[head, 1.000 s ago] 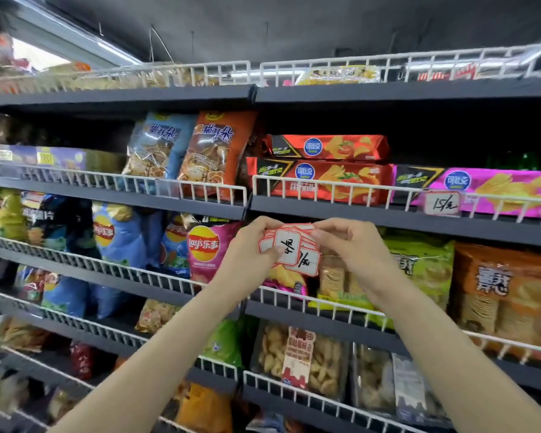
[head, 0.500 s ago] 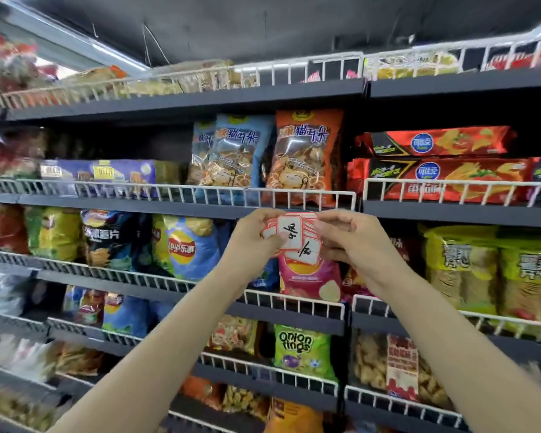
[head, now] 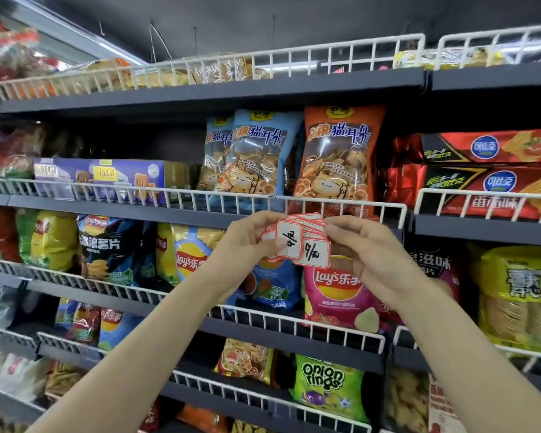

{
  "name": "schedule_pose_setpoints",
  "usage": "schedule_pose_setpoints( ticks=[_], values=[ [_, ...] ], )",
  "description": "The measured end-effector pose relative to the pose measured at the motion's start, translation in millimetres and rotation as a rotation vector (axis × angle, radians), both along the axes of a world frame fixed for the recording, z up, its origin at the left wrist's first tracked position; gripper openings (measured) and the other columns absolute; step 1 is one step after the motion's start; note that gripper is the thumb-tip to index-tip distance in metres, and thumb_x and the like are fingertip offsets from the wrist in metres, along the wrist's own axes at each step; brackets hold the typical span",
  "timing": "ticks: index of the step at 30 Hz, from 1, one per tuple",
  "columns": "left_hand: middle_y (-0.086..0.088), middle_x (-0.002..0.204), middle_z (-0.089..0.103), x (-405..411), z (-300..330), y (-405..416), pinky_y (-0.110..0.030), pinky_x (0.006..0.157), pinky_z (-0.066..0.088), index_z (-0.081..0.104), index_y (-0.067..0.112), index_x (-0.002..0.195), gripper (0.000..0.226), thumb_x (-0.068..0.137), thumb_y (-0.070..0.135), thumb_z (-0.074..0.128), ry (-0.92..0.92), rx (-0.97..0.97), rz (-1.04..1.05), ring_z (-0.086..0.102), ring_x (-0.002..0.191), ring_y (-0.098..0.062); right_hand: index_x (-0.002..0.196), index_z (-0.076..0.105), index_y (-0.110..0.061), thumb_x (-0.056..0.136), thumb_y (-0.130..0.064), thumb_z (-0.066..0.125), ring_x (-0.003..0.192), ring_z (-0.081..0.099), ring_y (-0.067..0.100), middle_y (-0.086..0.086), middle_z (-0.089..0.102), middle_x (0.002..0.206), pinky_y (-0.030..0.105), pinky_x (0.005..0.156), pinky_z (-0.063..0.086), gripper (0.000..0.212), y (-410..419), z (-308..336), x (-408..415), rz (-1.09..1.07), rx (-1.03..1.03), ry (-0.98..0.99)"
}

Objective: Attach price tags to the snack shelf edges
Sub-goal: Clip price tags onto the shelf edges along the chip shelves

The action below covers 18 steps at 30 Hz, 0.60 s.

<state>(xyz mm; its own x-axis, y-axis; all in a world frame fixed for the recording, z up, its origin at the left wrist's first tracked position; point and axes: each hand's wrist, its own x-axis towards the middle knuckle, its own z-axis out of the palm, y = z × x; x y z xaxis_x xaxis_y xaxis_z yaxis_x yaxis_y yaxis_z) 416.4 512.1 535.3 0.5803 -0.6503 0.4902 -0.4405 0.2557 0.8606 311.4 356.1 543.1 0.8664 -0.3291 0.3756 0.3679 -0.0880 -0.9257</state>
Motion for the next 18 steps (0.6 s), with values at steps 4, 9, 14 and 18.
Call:
schedule_pose_setpoints(
  ticks=[4,9,14,18],
  values=[
    [0.005,0.093,0.07,26,3,4,-0.031,0.086,0.055,0.058,0.029,0.095,0.031,0.089,-0.002,0.054,-0.176,0.014,0.126,0.066,0.093,-0.012,0.089,0.067,-0.009,0.086,-0.002,0.061,0.072,0.071,0.017,0.009,0.073,0.08,0.026,0.063,0.059,0.009,12,7,21,-0.173,-0.175,-0.066],
    [0.01,0.092,0.07,60,7,15,-0.027,0.084,0.054,0.058,0.034,0.093,0.036,0.089,-0.002,0.055,-0.231,-0.05,0.093,0.065,0.09,-0.006,0.079,0.066,-0.011,0.083,-0.006,0.066,0.071,0.07,0.015,0.006,0.07,0.077,0.024,0.06,0.058,0.006,32,13,52,-0.435,-0.35,-0.173],
    [0.007,0.095,0.07,90,9,24,-0.024,0.081,0.054,0.057,0.034,0.091,0.037,0.088,-0.003,0.055,-0.171,-0.125,0.067,0.067,0.089,-0.005,0.089,0.06,-0.016,0.08,-0.011,0.07,0.076,0.061,0.0,-0.01,0.064,0.082,0.01,0.069,0.048,0.014,65,5,75,-0.701,-0.613,-0.371],
    [-0.004,0.104,0.069,107,6,27,-0.034,0.087,0.054,0.058,0.029,0.096,0.034,0.087,-0.004,0.055,-0.157,-0.13,0.105,0.065,0.099,-0.017,0.091,0.06,-0.02,0.081,-0.012,0.07,0.078,0.059,0.002,-0.01,0.063,0.084,0.01,0.072,0.047,0.016,82,-2,90,-0.742,-0.71,-0.379]
  ],
)
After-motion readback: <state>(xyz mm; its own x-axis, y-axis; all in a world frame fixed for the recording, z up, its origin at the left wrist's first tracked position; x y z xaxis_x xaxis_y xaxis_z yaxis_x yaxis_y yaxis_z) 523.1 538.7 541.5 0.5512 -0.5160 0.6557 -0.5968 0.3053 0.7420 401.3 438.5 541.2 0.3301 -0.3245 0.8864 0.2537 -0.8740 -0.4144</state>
